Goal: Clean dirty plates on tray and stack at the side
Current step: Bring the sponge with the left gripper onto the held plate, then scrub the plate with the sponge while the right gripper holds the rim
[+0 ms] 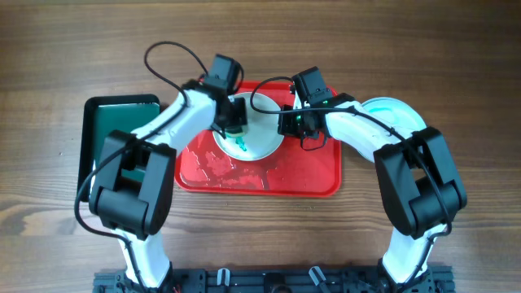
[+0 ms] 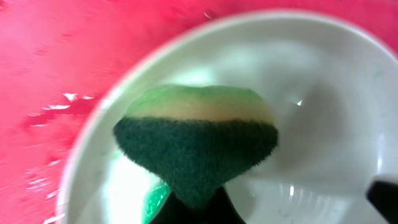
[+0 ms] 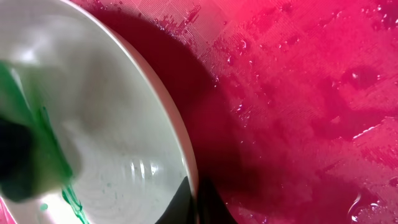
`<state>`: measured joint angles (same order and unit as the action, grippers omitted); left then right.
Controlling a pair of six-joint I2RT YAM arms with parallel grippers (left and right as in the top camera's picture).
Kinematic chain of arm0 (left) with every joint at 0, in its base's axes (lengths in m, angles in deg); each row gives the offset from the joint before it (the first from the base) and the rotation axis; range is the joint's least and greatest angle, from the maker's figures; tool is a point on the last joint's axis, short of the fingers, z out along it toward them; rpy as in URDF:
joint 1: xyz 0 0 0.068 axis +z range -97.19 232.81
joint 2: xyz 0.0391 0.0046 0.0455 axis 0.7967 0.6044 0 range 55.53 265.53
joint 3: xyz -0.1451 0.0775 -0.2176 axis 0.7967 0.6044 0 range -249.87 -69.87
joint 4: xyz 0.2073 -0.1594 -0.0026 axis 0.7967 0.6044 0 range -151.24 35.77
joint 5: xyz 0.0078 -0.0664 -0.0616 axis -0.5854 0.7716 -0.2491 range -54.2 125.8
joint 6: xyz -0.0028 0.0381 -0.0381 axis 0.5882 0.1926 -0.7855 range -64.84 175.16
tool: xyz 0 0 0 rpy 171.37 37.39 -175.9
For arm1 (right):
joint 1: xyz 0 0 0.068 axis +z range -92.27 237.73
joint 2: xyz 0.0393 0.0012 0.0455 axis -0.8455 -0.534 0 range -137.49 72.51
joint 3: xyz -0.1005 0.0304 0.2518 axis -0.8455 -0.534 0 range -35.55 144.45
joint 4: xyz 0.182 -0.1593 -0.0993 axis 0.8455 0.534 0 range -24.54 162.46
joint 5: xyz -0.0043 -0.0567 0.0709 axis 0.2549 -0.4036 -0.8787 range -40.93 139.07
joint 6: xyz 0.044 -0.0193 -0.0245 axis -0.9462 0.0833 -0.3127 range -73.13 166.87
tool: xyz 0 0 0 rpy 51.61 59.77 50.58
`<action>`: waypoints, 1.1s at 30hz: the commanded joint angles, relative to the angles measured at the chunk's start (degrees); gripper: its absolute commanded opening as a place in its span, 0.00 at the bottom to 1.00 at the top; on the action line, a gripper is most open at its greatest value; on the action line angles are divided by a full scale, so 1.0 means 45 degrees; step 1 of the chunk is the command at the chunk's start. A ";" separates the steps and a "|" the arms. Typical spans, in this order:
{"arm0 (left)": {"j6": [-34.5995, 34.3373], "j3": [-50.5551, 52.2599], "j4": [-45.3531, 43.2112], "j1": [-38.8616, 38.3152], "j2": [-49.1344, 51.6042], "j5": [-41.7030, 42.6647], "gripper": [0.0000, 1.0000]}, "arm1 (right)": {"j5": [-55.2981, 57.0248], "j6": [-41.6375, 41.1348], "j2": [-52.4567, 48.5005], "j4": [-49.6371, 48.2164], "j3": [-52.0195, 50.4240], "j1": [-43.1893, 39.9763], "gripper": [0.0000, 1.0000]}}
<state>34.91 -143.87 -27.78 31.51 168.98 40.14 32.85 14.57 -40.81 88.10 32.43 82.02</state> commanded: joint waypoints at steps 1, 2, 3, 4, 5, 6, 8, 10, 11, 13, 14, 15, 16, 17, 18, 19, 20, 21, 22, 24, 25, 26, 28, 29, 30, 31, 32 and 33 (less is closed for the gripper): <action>0.0398 0.1229 -0.0675 -0.0389 0.0083 -0.0019 0.04 | -0.0102 0.0141 -0.0437 0.0063 -0.0024 0.0029 0.04; 0.0393 0.1277 -0.0403 -0.0389 0.0170 0.0083 0.04 | -0.0102 0.0141 -0.0437 0.0063 -0.0024 0.0029 0.04; 0.0403 0.1277 -0.0136 -0.0384 0.0204 0.0325 0.04 | -0.0102 0.0141 -0.0437 0.0058 -0.0024 0.0029 0.04; 0.0427 0.1277 0.0204 -0.0384 0.0199 0.1127 0.04 | -0.0102 0.0136 -0.0437 0.0034 -0.0024 0.0029 0.04; 0.0690 0.1273 0.0393 -0.0384 0.0199 0.2283 0.04 | -0.0102 0.0146 -0.0437 0.0029 -0.0024 0.0029 0.04; 0.1700 0.1277 0.0534 -0.0374 0.0199 0.4498 0.04 | -0.0107 0.0141 -0.0437 0.0029 -0.0024 0.0029 0.04; 0.2744 0.1277 0.0559 -0.0379 0.0199 0.6989 0.04 | -0.0107 0.0141 -0.0437 0.0029 -0.0024 0.0029 0.04; 0.2351 0.1277 0.0316 -0.0350 0.0199 0.5833 0.04 | -0.0107 0.0151 -0.0437 0.0034 -0.0024 0.0029 0.04; 0.1394 0.1277 0.0117 -0.0282 0.0199 0.4391 0.04 | -0.0107 0.0146 -0.0437 0.0034 -0.0024 0.0029 0.04; -0.0491 0.1277 -0.0204 -0.0087 0.0199 0.1083 0.04 | -0.0107 0.0151 -0.0437 0.0034 -0.0024 0.0029 0.04; -0.1035 0.1277 -0.0369 -0.0024 0.0199 -0.0053 0.04 | -0.0107 0.0146 -0.0437 0.0034 -0.0024 0.0029 0.04; -0.1807 0.1277 -0.0680 0.0039 0.0199 -0.1632 0.04 | -0.0107 0.0146 -0.0437 0.0034 -0.0024 0.0029 0.04; -0.2336 0.1277 -0.0976 0.0058 0.0199 -0.2822 0.04 | -0.0107 0.0151 -0.0437 0.0039 -0.0024 0.0029 0.04; -0.2841 0.1277 -0.1277 0.0058 0.0199 -0.3895 0.04 | -0.0107 0.0165 -0.0437 0.0044 -0.0024 0.0029 0.04; -0.3128 0.1277 -0.1389 0.0058 0.0199 -0.4425 0.04 | -0.0102 0.0165 -0.0437 0.0039 -0.0024 0.0029 0.04; -0.3327 0.1277 -0.1389 0.0058 0.0199 -0.4619 0.04 | -0.0102 0.0165 -0.0437 0.0039 -0.0024 0.0029 0.04; -0.3327 0.1277 -0.1282 0.0034 0.0199 -0.4493 0.04 | -0.0102 0.0170 -0.0437 0.0039 -0.0024 0.0029 0.04; -0.3322 0.1277 -0.1107 0.0005 0.0199 -0.4294 0.04 | -0.0107 0.0175 -0.0437 0.0039 -0.0024 0.0029 0.04; -0.3254 0.1277 -0.0651 -0.0024 0.0199 -0.3614 0.04 | -0.0112 0.0180 -0.0437 0.0053 -0.0024 0.0029 0.04; -0.2312 0.1277 0.0277 -0.0024 0.0199 -0.1627 0.04 | -0.0636 0.0257 -0.0437 0.0136 -0.0024 0.0029 0.04; -0.1651 0.1277 0.0792 -0.0024 0.0199 -0.0452 0.04 | -0.1098 0.0413 -0.0437 0.0175 -0.0024 0.0029 0.04; -0.0782 0.1277 0.1472 -0.0024 0.0199 0.0913 0.04 | -0.1593 0.0510 -0.0437 0.0253 -0.0024 0.0029 0.04; 0.1005 0.1277 0.2380 -0.0024 0.0199 0.3628 0.04 | -0.2113 0.0510 -0.0437 0.0486 -0.0024 0.0044 0.04; 0.1763 0.1277 0.2497 -0.0024 0.0199 0.4770 0.04 | -0.2142 0.0510 -0.0437 0.0559 -0.0029 0.0068 0.04; 0.2657 0.1277 0.2375 -0.0039 0.0199 0.6475 0.04 | -0.2142 0.0505 -0.0437 0.0573 -0.0024 0.0092 0.04; 0.2681 0.1277 0.2021 -0.0039 0.0199 0.6591 0.04 | -0.2142 0.0510 -0.0437 0.0578 -0.0024 0.0112 0.04; 0.2599 0.1277 0.1443 -0.0034 0.0199 0.6475 0.04 | -0.2147 0.0510 -0.0437 0.0597 -0.0029 0.0126 0.04; 0.1957 0.1277 0.0665 -0.0015 0.0199 0.5921 0.04 | -0.2142 0.0510 -0.0437 0.0602 -0.0029 0.0136 0.04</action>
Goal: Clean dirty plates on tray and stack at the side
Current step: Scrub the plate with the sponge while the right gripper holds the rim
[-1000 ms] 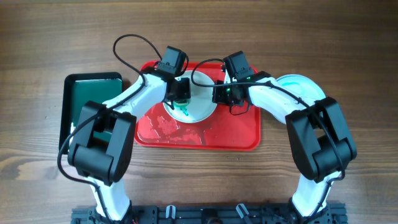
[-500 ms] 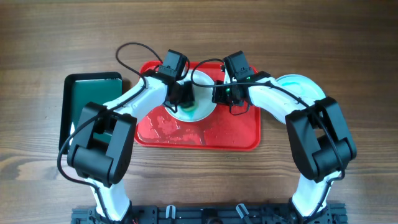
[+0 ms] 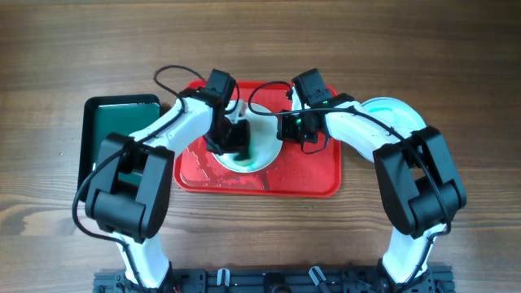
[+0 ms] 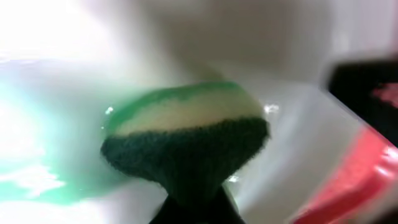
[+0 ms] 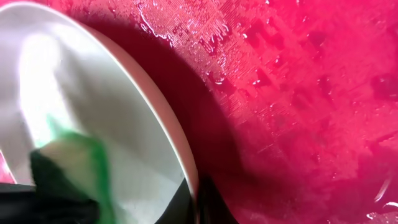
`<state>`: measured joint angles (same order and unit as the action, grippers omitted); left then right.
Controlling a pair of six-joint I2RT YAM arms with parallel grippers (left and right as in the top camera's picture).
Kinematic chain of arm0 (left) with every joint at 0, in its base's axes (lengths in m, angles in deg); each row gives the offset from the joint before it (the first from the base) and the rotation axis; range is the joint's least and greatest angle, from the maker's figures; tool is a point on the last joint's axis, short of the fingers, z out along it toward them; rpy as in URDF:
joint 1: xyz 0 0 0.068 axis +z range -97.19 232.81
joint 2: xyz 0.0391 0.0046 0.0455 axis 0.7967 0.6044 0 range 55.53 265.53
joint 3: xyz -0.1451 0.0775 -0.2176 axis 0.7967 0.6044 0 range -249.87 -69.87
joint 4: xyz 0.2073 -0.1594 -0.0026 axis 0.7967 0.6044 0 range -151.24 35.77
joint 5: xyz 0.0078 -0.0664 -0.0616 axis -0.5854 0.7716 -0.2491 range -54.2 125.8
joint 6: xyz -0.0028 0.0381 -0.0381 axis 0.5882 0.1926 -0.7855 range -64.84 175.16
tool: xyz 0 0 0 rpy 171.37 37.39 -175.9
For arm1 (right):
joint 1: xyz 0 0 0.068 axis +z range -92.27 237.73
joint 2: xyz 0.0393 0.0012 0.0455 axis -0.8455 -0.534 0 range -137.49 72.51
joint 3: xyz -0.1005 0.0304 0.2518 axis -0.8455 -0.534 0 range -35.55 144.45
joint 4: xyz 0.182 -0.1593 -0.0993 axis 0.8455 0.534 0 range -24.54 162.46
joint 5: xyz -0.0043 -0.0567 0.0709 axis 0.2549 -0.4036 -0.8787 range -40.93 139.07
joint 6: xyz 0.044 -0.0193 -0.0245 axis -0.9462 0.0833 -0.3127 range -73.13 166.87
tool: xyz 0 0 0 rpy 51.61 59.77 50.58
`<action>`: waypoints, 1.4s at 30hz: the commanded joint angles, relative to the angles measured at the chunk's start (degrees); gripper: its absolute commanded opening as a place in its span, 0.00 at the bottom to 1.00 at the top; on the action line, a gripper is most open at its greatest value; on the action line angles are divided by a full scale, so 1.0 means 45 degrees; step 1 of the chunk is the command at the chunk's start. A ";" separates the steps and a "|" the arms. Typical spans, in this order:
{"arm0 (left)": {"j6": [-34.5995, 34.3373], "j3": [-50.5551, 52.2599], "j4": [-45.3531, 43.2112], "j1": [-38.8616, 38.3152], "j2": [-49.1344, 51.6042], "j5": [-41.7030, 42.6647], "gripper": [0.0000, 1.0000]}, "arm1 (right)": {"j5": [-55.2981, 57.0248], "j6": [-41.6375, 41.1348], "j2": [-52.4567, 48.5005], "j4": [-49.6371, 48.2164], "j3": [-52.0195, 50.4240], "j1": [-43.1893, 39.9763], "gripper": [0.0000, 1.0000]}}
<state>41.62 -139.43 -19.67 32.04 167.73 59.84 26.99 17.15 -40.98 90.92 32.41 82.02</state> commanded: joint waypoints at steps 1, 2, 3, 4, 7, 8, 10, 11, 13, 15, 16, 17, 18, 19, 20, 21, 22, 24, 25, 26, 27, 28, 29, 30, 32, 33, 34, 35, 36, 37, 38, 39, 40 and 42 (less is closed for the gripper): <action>-0.0364 0.0291 -0.2016 -0.0131 0.0476 0.0631 0.04 | -0.0845 -0.0068 -0.0398 -0.0029 -0.0024 0.0141 0.04; -0.1117 0.0291 -0.2827 -0.0131 0.0476 -0.0432 0.04 | -0.0840 -0.0063 -0.0398 -0.0029 -0.0019 0.0136 0.04; -0.1753 0.0291 -0.3492 -0.0131 0.0476 -0.1530 0.04 | -0.0840 -0.0068 -0.0398 -0.0029 -0.0024 0.0141 0.04; -0.2317 0.0291 -0.3993 -0.0131 0.0476 -0.2657 0.04 | -0.0840 -0.0058 -0.0398 -0.0029 -0.0024 0.0136 0.04; -0.4357 0.0291 -0.4308 -0.0131 0.0476 -0.7436 0.04 | -0.0821 -0.0044 -0.0398 -0.0034 -0.0024 0.0136 0.04; -0.5119 0.0291 -0.3769 -0.0131 0.0476 -0.8966 0.04 | -0.0811 -0.0049 -0.0398 -0.0039 -0.0024 0.0136 0.04; -0.6222 0.0291 -0.2472 -0.0131 0.0476 -1.0350 0.04 | -0.0767 -0.0053 -0.0398 -0.0063 -0.0024 0.0136 0.04; -0.6470 0.0291 -0.1880 -0.0131 0.0476 -1.0462 0.04 | -0.0767 -0.0058 -0.0398 -0.0083 -0.0024 0.0136 0.04; -0.6387 0.0291 -0.0199 -0.0170 0.0476 -0.9627 0.04 | -0.0724 -0.0063 -0.0398 -0.0131 -0.0019 0.0136 0.04; -0.5503 0.0291 0.0665 -0.0165 0.0476 -0.8063 0.04 | -0.0724 -0.0058 -0.0398 -0.0131 -0.0019 0.0136 0.04; -0.4566 0.0291 0.1015 -0.0165 0.0476 -0.6810 0.04 | -0.0719 -0.0053 -0.0398 -0.0131 -0.0024 0.0136 0.04; -0.3458 0.0291 0.1214 -0.0165 0.0476 -0.5294 0.04 | -0.0724 -0.0058 -0.0398 -0.0155 -0.0024 0.0136 0.04; -0.1821 0.0291 0.1253 -0.0165 0.0476 -0.3050 0.04 | -0.0719 -0.0063 -0.0398 -0.0189 -0.0024 0.0136 0.04; 0.0427 0.0291 0.1258 -0.0165 0.0476 0.0398 0.04 | -0.0724 -0.0063 -0.0398 -0.0194 -0.0019 0.0136 0.04; 0.1511 0.0291 0.1234 -0.0165 0.0476 0.2132 0.04 | -0.0724 -0.0058 -0.0398 -0.0189 -0.0019 0.0136 0.04; 0.1928 0.0291 0.1035 -0.0165 0.0476 0.2803 0.04 | -0.0724 -0.0058 -0.0398 -0.0189 -0.0024 0.0136 0.04; 0.1914 0.0291 0.0631 -0.0165 0.0476 0.2793 0.04 | -0.0724 -0.0058 -0.0398 -0.0185 -0.0024 0.0136 0.04; 0.1661 0.0291 -0.0282 -0.0136 0.0476 0.2715 0.04 | -0.0724 -0.0058 -0.0398 -0.0185 -0.0024 0.0136 0.04; 0.0568 0.0291 -0.1341 -0.0083 0.0476 0.1860 0.04 | -0.0724 -0.0053 -0.0398 -0.0185 -0.0024 0.0136 0.04; -0.0928 0.0291 -0.2166 -0.0005 0.0476 -0.0097 0.04 | -0.0724 -0.0058 -0.0398 -0.0180 -0.0024 0.0136 0.04; -0.2390 0.0291 -0.2448 0.0039 0.0476 -0.2385 0.04 | -0.0724 -0.0053 -0.0398 -0.0180 -0.0024 0.0136 0.04; -0.3696 0.0291 -0.2365 0.0039 0.0476 -0.4770 0.04 | -0.0724 -0.0049 -0.0398 -0.0180 -0.0019 0.0136 0.04; -0.4711 0.0291 -0.2059 0.0039 0.0476 -0.6810 0.04 | -0.0724 -0.0044 -0.0398 -0.0180 -0.0024 0.0136 0.04; -0.5246 0.0287 -0.1681 0.0039 0.0476 -0.7970 0.04 | -0.0719 -0.0029 -0.0398 -0.0180 -0.0024 0.0136 0.04; -0.6188 0.0287 -0.0165 0.0034 0.0476 -0.9500 0.04 | -0.0719 -0.0024 -0.0398 -0.0185 -0.0024 0.0136 0.04; -0.6601 0.0287 0.0763 0.0034 0.0476 -0.9481 0.04 | -0.0724 -0.0034 -0.0398 -0.0189 -0.0024 0.0136 0.04; -0.6640 0.0287 0.1423 0.0015 0.0476 -0.9073 0.04 | -0.0724 -0.0034 -0.0398 -0.0189 -0.0024 0.0136 0.04; -0.6596 0.0287 0.2055 0.0000 0.0476 -0.8208 0.04 | -0.0724 -0.0024 -0.0398 -0.0189 -0.0024 0.0136 0.04; -0.6008 0.0287 0.2472 0.0000 0.0476 -0.6805 0.04 | -0.0724 -0.0029 -0.0398 -0.0189 -0.0019 0.0136 0.04; -0.4702 0.0287 0.2555 0.0000 0.0476 -0.4799 0.04 | -0.0719 -0.0024 -0.0398 -0.0189 -0.0019 0.0136 0.04; -0.3152 0.0291 0.2482 0.0000 0.0476 -0.2550 0.04 | -0.0719 -0.0024 -0.0398 -0.0194 -0.0024 0.0136 0.04; -0.1229 0.0291 0.2288 0.0000 0.0476 0.0291 0.04 | -0.0724 -0.0029 -0.0398 -0.0209 -0.0019 0.0136 0.04; -0.0228 0.0287 0.1953 0.0000 0.0476 0.1753 0.04 | -0.0724 -0.0024 -0.0398 -0.0209 -0.0024 0.0136 0.04; -0.0049 0.0291 0.0316 0.0005 0.0476 0.2040 0.04 | -0.0724 -0.0015 -0.0398 -0.0209 -0.0019 0.0136 0.04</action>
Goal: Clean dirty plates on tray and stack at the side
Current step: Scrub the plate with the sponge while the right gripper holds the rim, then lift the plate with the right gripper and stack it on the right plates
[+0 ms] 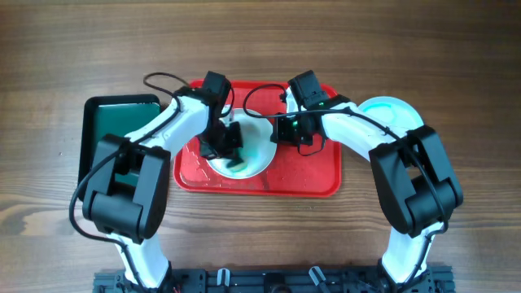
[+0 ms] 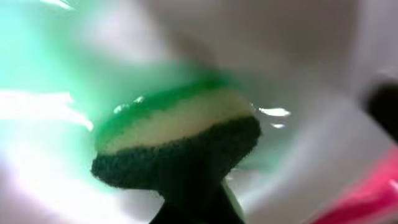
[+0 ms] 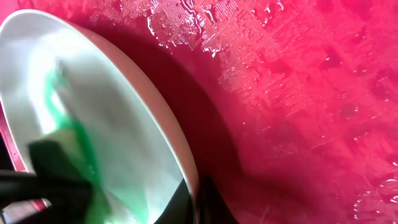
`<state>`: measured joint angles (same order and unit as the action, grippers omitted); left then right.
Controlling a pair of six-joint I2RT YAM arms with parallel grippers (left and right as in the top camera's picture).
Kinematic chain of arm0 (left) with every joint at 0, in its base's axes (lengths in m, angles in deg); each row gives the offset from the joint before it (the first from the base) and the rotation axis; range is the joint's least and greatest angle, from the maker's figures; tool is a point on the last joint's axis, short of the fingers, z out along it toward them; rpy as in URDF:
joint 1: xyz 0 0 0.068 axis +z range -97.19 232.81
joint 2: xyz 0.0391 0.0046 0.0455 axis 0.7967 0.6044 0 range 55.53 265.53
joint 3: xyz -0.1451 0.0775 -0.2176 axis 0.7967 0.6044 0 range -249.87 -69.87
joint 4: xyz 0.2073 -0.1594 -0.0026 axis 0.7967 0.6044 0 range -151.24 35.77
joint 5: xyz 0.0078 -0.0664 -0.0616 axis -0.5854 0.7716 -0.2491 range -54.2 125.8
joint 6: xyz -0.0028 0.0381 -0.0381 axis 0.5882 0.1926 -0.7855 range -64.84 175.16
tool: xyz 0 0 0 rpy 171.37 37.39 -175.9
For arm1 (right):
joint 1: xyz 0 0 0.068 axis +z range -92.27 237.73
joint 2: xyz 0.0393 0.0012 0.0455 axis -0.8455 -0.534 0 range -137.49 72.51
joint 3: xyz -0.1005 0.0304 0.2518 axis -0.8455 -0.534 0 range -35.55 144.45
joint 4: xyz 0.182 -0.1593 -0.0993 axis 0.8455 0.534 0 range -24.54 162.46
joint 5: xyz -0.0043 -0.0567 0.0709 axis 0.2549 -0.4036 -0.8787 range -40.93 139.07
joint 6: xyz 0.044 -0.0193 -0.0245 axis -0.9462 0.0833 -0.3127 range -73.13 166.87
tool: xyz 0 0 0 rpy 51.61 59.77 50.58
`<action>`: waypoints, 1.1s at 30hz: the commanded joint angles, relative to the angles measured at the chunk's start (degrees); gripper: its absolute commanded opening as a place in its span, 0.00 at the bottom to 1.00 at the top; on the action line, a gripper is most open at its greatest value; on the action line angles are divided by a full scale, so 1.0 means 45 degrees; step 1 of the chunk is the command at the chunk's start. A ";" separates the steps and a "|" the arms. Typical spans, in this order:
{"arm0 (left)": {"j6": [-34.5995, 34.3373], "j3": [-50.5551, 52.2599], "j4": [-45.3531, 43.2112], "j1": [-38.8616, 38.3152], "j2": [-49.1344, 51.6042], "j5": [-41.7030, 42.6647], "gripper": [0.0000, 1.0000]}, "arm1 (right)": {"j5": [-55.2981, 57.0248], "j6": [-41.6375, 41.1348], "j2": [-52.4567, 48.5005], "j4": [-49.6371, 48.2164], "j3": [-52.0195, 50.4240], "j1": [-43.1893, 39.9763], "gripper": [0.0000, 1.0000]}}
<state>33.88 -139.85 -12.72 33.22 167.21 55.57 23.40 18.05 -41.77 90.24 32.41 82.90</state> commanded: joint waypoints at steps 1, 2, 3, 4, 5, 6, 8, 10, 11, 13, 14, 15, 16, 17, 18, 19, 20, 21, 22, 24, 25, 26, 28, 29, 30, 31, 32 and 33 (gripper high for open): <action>0.1530 0.0384 -0.2526 -0.0257 0.0593 0.2977 0.04 | 0.0073 -0.0204 -0.0223 -0.0058 -0.0024 -0.0058 0.04; 0.1078 0.0384 -0.3803 -0.0253 0.0593 0.2812 0.04 | 0.0078 -0.0209 -0.0223 -0.0058 -0.0019 -0.0058 0.04; 0.0680 0.0384 -0.4333 -0.0248 0.0593 0.2477 0.04 | 0.0073 -0.0209 -0.0223 -0.0058 -0.0024 -0.0058 0.04; -0.0107 0.0384 -0.4969 -0.0248 0.0593 0.1175 0.04 | 0.0078 -0.0209 -0.0223 -0.0058 -0.0024 -0.0058 0.04; -0.0816 0.0384 -0.5129 -0.0248 0.0593 -0.0306 0.04 | 0.0073 -0.0204 -0.0223 -0.0063 -0.0019 -0.0058 0.04; -0.1457 0.0384 -0.5105 -0.0248 0.0593 -0.1807 0.04 | 0.0078 -0.0204 -0.0223 -0.0058 -0.0024 -0.0058 0.04; -0.2939 0.0384 -0.4522 -0.0243 0.0593 -0.5833 0.04 | 0.0073 -0.0155 -0.0223 -0.0058 -0.0024 -0.0058 0.04; -0.4109 0.0112 -0.2987 -0.0146 0.0588 -0.8461 0.04 | 0.0078 -0.0155 -0.0223 -0.0068 -0.0024 -0.0058 0.04; -0.4104 -0.0262 -0.1991 -0.0058 0.0588 -0.8884 0.04 | 0.0078 -0.0155 -0.0223 -0.0073 -0.0024 -0.0058 0.04; -0.4099 -0.1117 -0.0291 0.0024 0.0549 -0.9034 0.04 | 0.0092 -0.0155 -0.0223 -0.0131 -0.0024 -0.0058 0.04; -0.4095 -0.1817 0.0816 0.0024 0.0486 -0.9010 0.04 | 0.0131 -0.0155 -0.0223 -0.0131 -0.0019 -0.0058 0.04; -0.4095 -0.2463 0.1753 0.0024 0.0408 -0.8937 0.04 | 0.0160 -0.0155 -0.0223 -0.0131 -0.0024 -0.0058 0.04; -0.4075 -0.3332 0.2812 0.0029 0.0277 -0.8816 0.04 | 0.0228 -0.0112 -0.0223 -0.0141 -0.0024 -0.0058 0.05; -0.3861 -0.4503 0.3861 0.0029 0.0083 -0.8306 0.04 | 0.0384 -0.0005 -0.0223 -0.0253 -0.0024 -0.0058 0.04; -0.3419 -0.4891 0.4017 0.0053 -0.0015 -0.7815 0.04 | 0.0423 0.0083 -0.0223 -0.0364 -0.0024 -0.0058 0.05; -0.3065 -0.5129 0.4085 0.0117 -0.0097 -0.7247 0.04 | 0.0602 0.0083 -0.0223 -0.0476 -0.0019 -0.0058 0.04; -0.2973 -0.5221 0.4075 0.0277 -0.0204 -0.6630 0.04 | 0.0996 0.0112 -0.0223 -0.0670 -0.0019 -0.0058 0.05; -0.2973 -0.5221 0.4095 0.0500 -0.0238 -0.6300 0.04 | 0.1205 0.0257 -0.0223 -0.0903 -0.0019 -0.0058 0.08; -0.2958 -0.5212 0.4104 0.0714 -0.0233 -0.6081 0.04 | 0.1287 0.0563 -0.0223 -0.1273 -0.0019 -0.0058 0.14; -0.2696 -0.5192 0.4080 0.1239 -0.0219 -0.5804 0.04 | 0.1486 0.1103 -0.0228 -0.2147 -0.0019 -0.0058 0.27; -0.2691 -0.5192 0.4065 0.1477 -0.0219 -0.5809 0.04 | 0.1637 0.1132 -0.0228 -0.2414 -0.0019 -0.0058 0.28; -0.2691 -0.5187 0.4027 0.1681 -0.0219 -0.5809 0.04 | 0.1821 0.1132 -0.0228 -0.2628 -0.0019 -0.0058 0.28; -0.2686 -0.5187 0.3978 0.2035 -0.0219 -0.5809 0.04 | 0.1991 0.1098 -0.0384 -0.2739 -0.0019 -0.0053 0.28; -0.2686 -0.5187 0.3949 0.2098 -0.0219 -0.5809 0.04 | 0.1977 0.1015 -0.0597 -0.2715 -0.0019 -0.0044 0.28; -0.2691 -0.5187 0.3876 0.2098 -0.0219 -0.5809 0.04 | 0.1855 0.0913 -0.0753 -0.2676 -0.0019 -0.0015 0.27; -0.2686 -0.5187 0.3793 0.2098 -0.0219 -0.5809 0.04 | 0.1647 0.0855 -0.0801 -0.2662 -0.0019 0.0005 0.27; -0.2686 -0.5187 0.3716 0.2098 -0.0219 -0.5809 0.04 | 0.1428 0.0704 -0.0811 -0.2589 -0.0019 0.0015 0.21; -0.2686 -0.5187 0.3682 0.2098 -0.0219 -0.5809 0.04 | 0.1117 0.0695 -0.0806 -0.2467 -0.0019 0.0015 0.18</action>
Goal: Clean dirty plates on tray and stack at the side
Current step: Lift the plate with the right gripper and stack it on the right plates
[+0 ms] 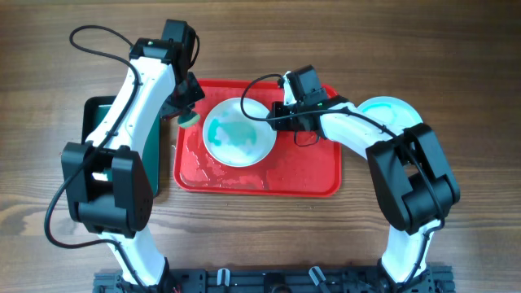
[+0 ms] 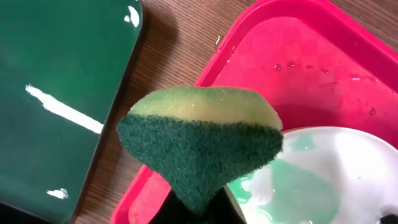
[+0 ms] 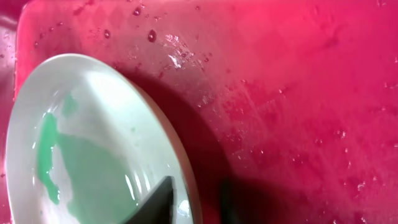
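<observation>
A white plate (image 1: pixel 238 132), smeared with green soap, lies on the red tray (image 1: pixel 309 175). My left gripper (image 1: pixel 186 104) is over the tray's left edge, shut on a yellow and green sponge (image 2: pixel 199 143) that hangs clear of the plate (image 2: pixel 311 180). My right gripper (image 1: pixel 275 116) is at the plate's right rim. In the right wrist view the right gripper (image 3: pixel 194 202) stands open astride the rim of the plate (image 3: pixel 93 143), one finger inside and one outside. A second, cleaner plate (image 1: pixel 391 112) lies on the table to the right of the tray.
A dark green tray (image 1: pixel 98 146) sits on the wooden table left of the red tray, also in the left wrist view (image 2: pixel 56 93). The red tray's floor (image 3: pixel 298 93) is wet. Cables arch over both arms.
My left gripper has moved the sponge off the plate, up and left to the red tray's left edge. My right gripper's fingers have parted from the plate's rim, and the plate lies flatter.
My right gripper was shut on the plate's right rim, holding it tilted, while my left gripper pressed the sponge inside it at different spots across three moments, with green soap spreading. Now the sponge is off the plate and the right gripper is open.
</observation>
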`<state>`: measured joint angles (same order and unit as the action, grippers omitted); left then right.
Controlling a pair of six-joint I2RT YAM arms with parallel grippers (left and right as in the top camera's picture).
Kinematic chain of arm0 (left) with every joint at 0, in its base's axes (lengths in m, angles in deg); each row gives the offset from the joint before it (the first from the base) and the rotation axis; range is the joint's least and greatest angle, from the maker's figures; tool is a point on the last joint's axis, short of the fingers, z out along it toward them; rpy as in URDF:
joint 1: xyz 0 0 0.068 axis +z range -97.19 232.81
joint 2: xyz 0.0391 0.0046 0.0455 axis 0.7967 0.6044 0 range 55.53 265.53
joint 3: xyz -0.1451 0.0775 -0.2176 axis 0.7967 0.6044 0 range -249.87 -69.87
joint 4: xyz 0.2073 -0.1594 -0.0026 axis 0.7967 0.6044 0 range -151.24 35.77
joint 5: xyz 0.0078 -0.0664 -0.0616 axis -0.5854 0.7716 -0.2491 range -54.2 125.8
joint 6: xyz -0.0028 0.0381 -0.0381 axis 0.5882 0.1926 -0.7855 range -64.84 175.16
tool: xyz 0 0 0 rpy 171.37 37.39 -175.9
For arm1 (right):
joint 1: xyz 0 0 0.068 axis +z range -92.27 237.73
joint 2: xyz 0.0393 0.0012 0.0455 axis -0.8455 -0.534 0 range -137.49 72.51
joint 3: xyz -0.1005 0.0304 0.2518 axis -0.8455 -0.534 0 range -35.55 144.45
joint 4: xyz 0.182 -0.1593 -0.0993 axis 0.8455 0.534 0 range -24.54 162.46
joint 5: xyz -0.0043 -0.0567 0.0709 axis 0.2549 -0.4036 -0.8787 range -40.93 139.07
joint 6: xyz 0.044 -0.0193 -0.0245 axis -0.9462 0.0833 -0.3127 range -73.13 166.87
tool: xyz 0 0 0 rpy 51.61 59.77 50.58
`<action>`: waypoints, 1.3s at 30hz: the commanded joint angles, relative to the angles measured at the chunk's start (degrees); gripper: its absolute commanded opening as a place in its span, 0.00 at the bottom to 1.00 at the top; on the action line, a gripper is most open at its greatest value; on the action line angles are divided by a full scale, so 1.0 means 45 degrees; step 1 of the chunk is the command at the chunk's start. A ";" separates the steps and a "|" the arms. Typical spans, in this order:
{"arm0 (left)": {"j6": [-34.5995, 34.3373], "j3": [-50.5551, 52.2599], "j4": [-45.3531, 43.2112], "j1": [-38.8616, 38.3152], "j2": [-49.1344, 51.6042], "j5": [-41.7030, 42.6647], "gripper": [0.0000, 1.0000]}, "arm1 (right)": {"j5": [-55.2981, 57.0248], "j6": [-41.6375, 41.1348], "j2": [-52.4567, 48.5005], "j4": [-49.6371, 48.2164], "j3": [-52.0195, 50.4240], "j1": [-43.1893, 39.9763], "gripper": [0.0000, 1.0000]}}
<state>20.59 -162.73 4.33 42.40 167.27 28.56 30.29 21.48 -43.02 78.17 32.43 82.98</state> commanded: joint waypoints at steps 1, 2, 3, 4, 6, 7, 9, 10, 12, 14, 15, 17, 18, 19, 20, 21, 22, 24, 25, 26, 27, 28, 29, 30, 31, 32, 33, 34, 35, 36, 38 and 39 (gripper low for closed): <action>0.0267 -0.0102 -0.0102 0.0058 -0.0233 0.0194 0.04 | -0.0733 -0.0063 -0.0529 0.0500 -0.0024 -0.0005 0.16; 0.0267 -0.0102 -0.0126 0.0058 -0.0233 0.0194 0.04 | -0.0811 -0.0126 -0.0529 0.0733 -0.0024 -0.0005 0.14; 0.0267 -0.0102 -0.0136 0.0058 -0.0233 0.0194 0.04 | -0.0855 -0.0466 -0.0529 0.1088 -0.0024 -0.0005 0.09; 0.0267 -0.0102 -0.0141 0.0058 -0.0233 0.0194 0.04 | -0.0952 -0.0675 -0.0529 0.1379 -0.0024 -0.0005 0.06; 0.0262 -0.0102 -0.0146 0.0058 -0.0233 0.0194 0.04 | -0.0976 -0.0738 -0.0418 0.1588 0.0019 -0.0015 0.04; 0.0262 -0.0102 -0.0151 0.0058 -0.0233 0.0194 0.04 | -0.0952 -0.0719 -0.0238 0.1729 0.0092 -0.0044 0.04; 0.0262 -0.0102 -0.0151 0.0058 -0.0233 0.0194 0.04 | -0.0525 -0.0680 0.0408 0.2074 0.0146 -0.0107 0.05; 0.0262 -0.0102 -0.0141 0.0058 -0.0228 0.0194 0.04 | 0.0272 -0.0641 0.1112 0.2497 0.0146 -0.0131 0.04; 0.0262 -0.0102 -0.0136 0.0058 -0.0228 0.0194 0.04 | 0.2443 -0.0019 0.2798 0.3531 0.0146 -0.0117 0.04; 0.0257 -0.0102 -0.0136 0.0053 -0.0228 0.0287 0.04 | 0.5712 0.0544 0.4585 0.4687 0.0141 0.0087 0.04; 0.0257 -0.0102 -0.0136 0.0044 -0.0228 0.0335 0.04 | 0.6635 0.0782 0.5022 0.4915 0.0141 0.0204 0.04; 0.0257 -0.0102 -0.0141 -0.0005 -0.0228 0.0330 0.04 | 1.0010 0.1447 0.6139 0.5387 0.0141 0.0903 0.04; 0.0262 -0.0102 -0.0141 -0.0005 -0.0228 0.0330 0.04 | 1.1574 0.1705 0.6309 0.5493 0.0141 0.1394 0.04; 0.0262 -0.0102 -0.0141 -0.0005 -0.0228 0.0330 0.04 | 1.2706 0.1749 0.6319 0.5557 0.0141 0.1797 0.04; 0.0262 -0.0102 -0.0141 -0.0005 -0.0228 0.0330 0.04 | 1.3950 0.1909 0.6314 0.5620 0.0141 0.2322 0.04; 0.0262 -0.0102 -0.0141 -0.0005 -0.0228 0.0330 0.04 | 1.5329 0.1977 0.6314 0.5663 0.0141 0.2905 0.04; 0.0262 -0.0102 -0.0141 -0.0005 -0.0228 0.0330 0.04 | 1.7078 0.1996 0.6319 0.5673 0.0141 0.3585 0.04; 0.0262 -0.0102 -0.0141 -0.0005 -0.0228 0.0330 0.04 | 1.9448 0.2409 0.6314 0.5654 0.0141 0.4507 0.04; 0.0262 -0.0102 -0.0141 -0.0005 -0.0228 0.0330 0.04 | 2.0798 0.2579 0.6314 0.5659 0.0141 0.5042 0.04; 0.0262 -0.0102 -0.0141 -0.0005 -0.0228 0.0330 0.04 | 2.1872 0.2696 0.6314 0.5654 0.0141 0.5455 0.04; 0.0262 -0.0102 -0.0146 -0.0005 -0.0228 0.0330 0.04 | 2.2804 0.2696 0.6314 0.5659 0.0141 0.5833 0.04; 0.0262 -0.0102 -0.0146 -0.0005 -0.0228 0.0330 0.04 | 2.3513 0.2696 0.6314 0.5654 0.0141 0.6110 0.04; 0.0262 -0.0102 -0.0146 -0.0005 -0.0228 0.0330 0.04 | 2.3542 0.3177 0.6319 0.5566 0.0141 0.6368 0.04; 0.0262 -0.0102 -0.0141 -0.0005 -0.0228 0.0330 0.04 | 2.3542 0.3429 0.6319 0.5484 0.0141 0.6499 0.04; 0.0262 -0.0102 -0.0141 -0.0005 -0.0228 0.0330 0.04 | 2.3542 0.3619 0.6319 0.5416 0.0141 0.6635 0.04; 0.0257 -0.0102 -0.0141 -0.0005 -0.0228 0.0330 0.04 | 2.3542 0.3648 0.6319 0.5372 0.0141 0.6664 0.04; 0.0257 -0.0102 -0.0141 -0.0005 -0.0228 0.0330 0.04 | 2.3542 0.3653 0.6319 0.5367 0.0141 0.6659 0.04; 0.0262 -0.0102 -0.0141 -0.0005 -0.0228 0.0330 0.04 | 2.3542 0.3648 0.6319 0.5367 0.0141 0.6659 0.05; 0.0257 -0.0102 -0.0141 -0.0005 -0.0228 0.0330 0.04 | 2.3542 0.3653 0.6319 0.5367 0.0141 0.6659 0.04; 0.0262 -0.0102 -0.0141 -0.0005 -0.0228 0.0330 0.04 | 2.3542 0.3633 0.6319 0.5367 0.0141 0.6659 0.04; 0.0257 -0.0102 -0.0141 -0.0005 -0.0228 0.0330 0.04 | 2.3518 0.3521 0.6319 0.5231 0.0141 0.6659 0.04; 0.0257 -0.0102 -0.0141 -0.0005 -0.0223 0.0330 0.04 | 2.3290 0.3157 0.6319 0.5183 0.0141 0.6654 0.04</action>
<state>20.59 -162.73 3.69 42.38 167.27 29.74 133.80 37.54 -15.28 102.22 32.61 112.71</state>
